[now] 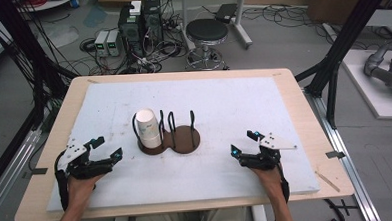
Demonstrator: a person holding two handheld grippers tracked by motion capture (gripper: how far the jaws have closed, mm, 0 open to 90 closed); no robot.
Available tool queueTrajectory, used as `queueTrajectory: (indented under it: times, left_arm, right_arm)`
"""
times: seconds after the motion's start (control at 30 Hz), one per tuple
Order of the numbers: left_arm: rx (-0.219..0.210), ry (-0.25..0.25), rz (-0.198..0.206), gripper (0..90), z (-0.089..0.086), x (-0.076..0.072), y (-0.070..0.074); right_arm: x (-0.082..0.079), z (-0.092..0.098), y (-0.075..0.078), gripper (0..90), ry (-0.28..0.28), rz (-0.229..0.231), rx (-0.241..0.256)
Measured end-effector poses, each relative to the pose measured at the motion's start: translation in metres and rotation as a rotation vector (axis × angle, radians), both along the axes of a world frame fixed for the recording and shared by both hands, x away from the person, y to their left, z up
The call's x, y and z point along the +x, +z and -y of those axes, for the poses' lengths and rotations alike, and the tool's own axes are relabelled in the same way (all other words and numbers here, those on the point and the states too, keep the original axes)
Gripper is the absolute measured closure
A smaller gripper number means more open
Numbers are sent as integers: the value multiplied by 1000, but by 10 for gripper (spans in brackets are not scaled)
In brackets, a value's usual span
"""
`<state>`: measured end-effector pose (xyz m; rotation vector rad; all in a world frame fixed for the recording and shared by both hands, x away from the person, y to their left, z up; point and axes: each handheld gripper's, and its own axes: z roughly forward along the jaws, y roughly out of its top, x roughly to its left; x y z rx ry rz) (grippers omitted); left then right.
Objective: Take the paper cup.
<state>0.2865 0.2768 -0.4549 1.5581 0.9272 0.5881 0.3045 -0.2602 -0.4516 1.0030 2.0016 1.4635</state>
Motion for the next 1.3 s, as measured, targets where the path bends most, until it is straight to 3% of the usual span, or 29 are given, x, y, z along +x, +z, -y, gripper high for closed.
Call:
queueTrajectory:
  times: [0.3, 0.57, 0.67, 0.9, 0.93, 1.3]
  left_arm:
    - [-2, 5, 16, 117, -6, 1, 17]
    - [4, -22, 36, 113, -14, 3, 50]
    - [12, -40, 34, 110, -13, 5, 58]
    - [27, -138, 18, 111, -9, 15, 83]
    - [46, -158, 19, 111, -8, 18, 90]
    - [80, -206, 27, 111, -8, 33, 121]
  right_arm:
    - [1, 0, 0, 157, 8, -3, -2]
    - [1, 0, 0, 158, 16, 6, -6]
    - [1, 0, 0, 157, 15, 6, -6]
    - [1, 0, 0, 158, 15, 5, -5]
    - [1, 0, 0, 158, 15, 6, -5]
    - [0, 0, 0, 157, 14, 6, -6]
